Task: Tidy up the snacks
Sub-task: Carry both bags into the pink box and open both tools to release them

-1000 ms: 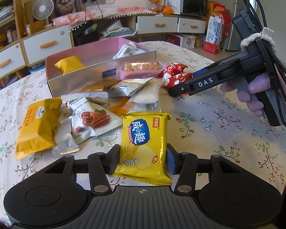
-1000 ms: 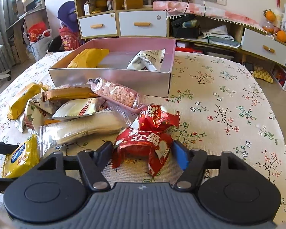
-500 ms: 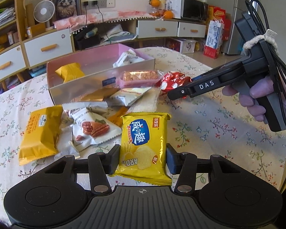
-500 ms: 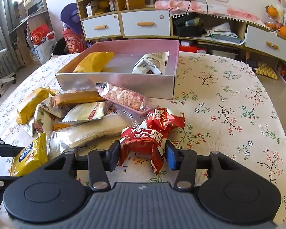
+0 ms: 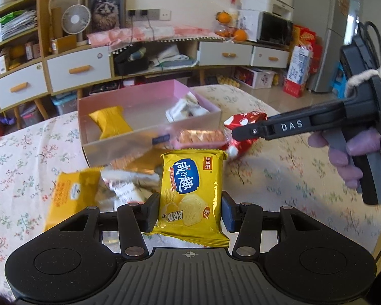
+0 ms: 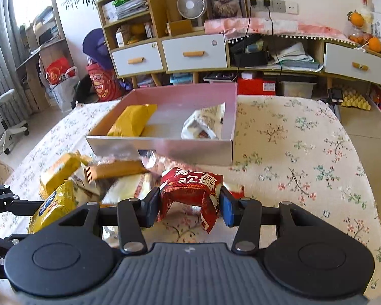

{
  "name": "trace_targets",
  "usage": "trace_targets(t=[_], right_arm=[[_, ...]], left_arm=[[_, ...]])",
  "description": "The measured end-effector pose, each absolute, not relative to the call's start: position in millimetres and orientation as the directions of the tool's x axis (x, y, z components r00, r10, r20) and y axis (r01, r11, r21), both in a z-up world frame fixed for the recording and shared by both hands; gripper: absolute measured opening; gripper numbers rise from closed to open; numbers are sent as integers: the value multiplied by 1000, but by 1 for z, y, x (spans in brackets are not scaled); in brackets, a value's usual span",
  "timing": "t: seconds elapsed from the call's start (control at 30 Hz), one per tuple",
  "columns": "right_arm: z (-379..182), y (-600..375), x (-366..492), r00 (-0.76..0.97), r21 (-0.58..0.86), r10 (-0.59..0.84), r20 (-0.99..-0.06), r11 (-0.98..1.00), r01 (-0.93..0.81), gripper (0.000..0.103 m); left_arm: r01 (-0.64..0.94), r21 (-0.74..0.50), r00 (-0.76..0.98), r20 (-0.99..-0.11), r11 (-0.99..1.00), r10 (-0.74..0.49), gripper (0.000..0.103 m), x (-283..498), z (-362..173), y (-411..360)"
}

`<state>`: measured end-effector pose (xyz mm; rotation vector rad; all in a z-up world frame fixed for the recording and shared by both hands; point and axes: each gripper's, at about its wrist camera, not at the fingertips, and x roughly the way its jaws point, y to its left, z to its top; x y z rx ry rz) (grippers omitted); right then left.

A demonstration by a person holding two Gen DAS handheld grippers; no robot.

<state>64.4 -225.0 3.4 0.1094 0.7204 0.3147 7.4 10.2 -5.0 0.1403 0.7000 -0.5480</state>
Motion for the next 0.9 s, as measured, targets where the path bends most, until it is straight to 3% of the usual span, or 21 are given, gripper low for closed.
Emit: trace_targets(t=[0.9], right_arm=[[21,-209,148,774,323,317,-548,934,-154,45]], left_arm=[[281,-196,674,-656,939,-339,47,135,10,-15]])
